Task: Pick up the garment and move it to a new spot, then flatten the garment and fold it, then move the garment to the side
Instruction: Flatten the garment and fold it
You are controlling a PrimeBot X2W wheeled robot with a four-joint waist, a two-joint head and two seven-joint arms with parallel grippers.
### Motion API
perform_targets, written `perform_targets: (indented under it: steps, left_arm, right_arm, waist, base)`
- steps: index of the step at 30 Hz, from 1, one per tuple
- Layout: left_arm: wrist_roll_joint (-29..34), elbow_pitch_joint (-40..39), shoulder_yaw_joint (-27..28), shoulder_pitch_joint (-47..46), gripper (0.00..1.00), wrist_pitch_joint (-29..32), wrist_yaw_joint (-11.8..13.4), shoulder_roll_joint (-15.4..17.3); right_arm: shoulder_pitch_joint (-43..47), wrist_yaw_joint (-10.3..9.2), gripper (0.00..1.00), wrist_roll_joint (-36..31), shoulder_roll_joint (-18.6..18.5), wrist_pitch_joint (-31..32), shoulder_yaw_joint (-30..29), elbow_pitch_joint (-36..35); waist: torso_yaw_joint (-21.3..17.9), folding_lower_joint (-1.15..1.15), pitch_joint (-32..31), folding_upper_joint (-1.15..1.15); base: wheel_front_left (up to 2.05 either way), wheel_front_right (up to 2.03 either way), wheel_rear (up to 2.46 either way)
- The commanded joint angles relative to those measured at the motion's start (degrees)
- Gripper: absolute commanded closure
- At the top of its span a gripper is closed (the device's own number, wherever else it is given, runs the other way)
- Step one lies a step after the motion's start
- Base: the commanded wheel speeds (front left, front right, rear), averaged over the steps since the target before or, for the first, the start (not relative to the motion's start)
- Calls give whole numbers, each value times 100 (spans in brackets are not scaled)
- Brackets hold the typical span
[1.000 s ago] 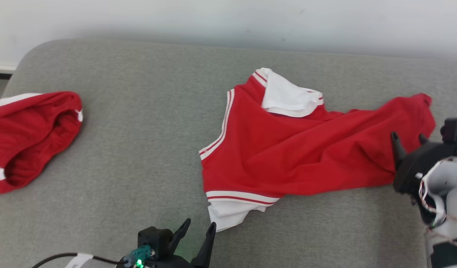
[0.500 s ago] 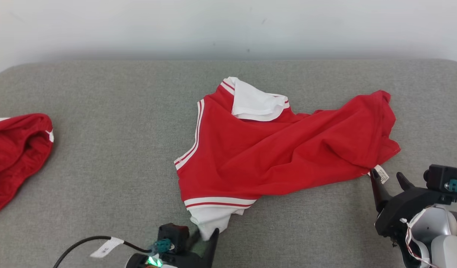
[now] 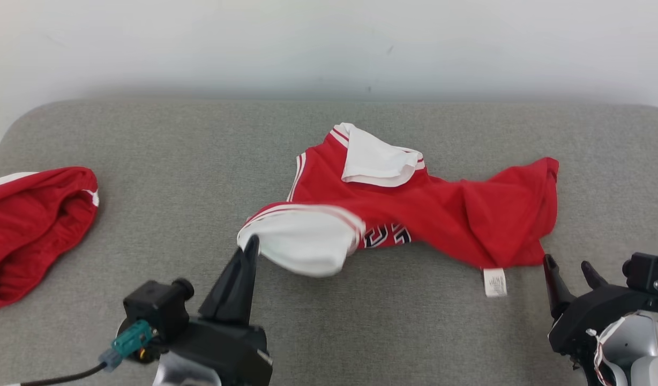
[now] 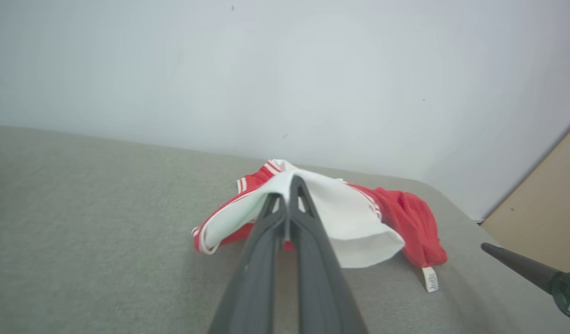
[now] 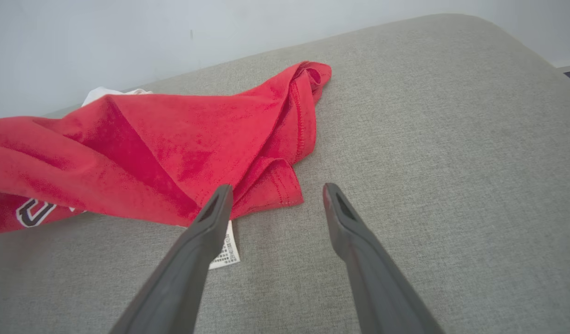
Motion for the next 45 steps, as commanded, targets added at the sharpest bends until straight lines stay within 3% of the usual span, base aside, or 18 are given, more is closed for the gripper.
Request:
perform_targets:
  steps: [1, 7, 11, 12, 13, 18, 24, 33, 45]
  left_arm:
    - [64, -133, -8, 187, 100, 125, 78, 93]
    - [-24, -826, -438, 1040, 100, 1233, 525, 443]
    - [141, -573, -813, 1473, 100, 1620, 703, 579]
    - [162, -443, -900, 1544, 59, 1711, 763, 574]
    - [202, -325, -967, 1584, 0, 1780, 796, 565]
    - [118, -33, -991, 1626, 0, 1920, 932, 498]
    - [18, 139, -608, 1575, 0, 1705, 1063, 645]
    - [148, 602, -881, 1127, 0, 1780, 781, 478]
    - [139, 1165, -834, 988, 0, 1674, 910, 360]
  right_arm:
    - [107, 6, 0, 65, 10, -3, -4, -6]
    - [160, 6, 0, 145, 7, -27, -3, 10]
    - [212, 6, 0, 158, 8, -9, -42, -35]
    - [204, 6, 0, 149, 10, -6, -47, -39]
    - [196, 6, 0, 137, 9, 2, -49, -45]
    - [221, 6, 0, 112, 8, 46, -35, -81]
    - [317, 6, 0, 162, 10, 58, 0, -87]
    - [370, 6, 0, 246, 8, 95, 41, -81]
    - [368, 6, 0, 269, 8, 135, 43, -135]
  waist:
    - [57, 0, -51, 0]
    - [123, 0, -83, 0]
    - [162, 0, -86, 0]
    - [170, 0, -90, 0]
    - [174, 0, -95, 0]
    - [180, 0, -124, 0]
    - [111, 0, -188, 0]
    - [-82, 0, -203, 0]
    - [-243, 0, -114, 0]
  base:
    - [0, 0, 0]
    - [0, 0, 0]
    - [0, 0, 0]
    - [0, 0, 0]
    - [0, 0, 0]
    - [0, 0, 0]
    - [0, 0, 0]
    - [0, 0, 0]
    - [0, 0, 0]
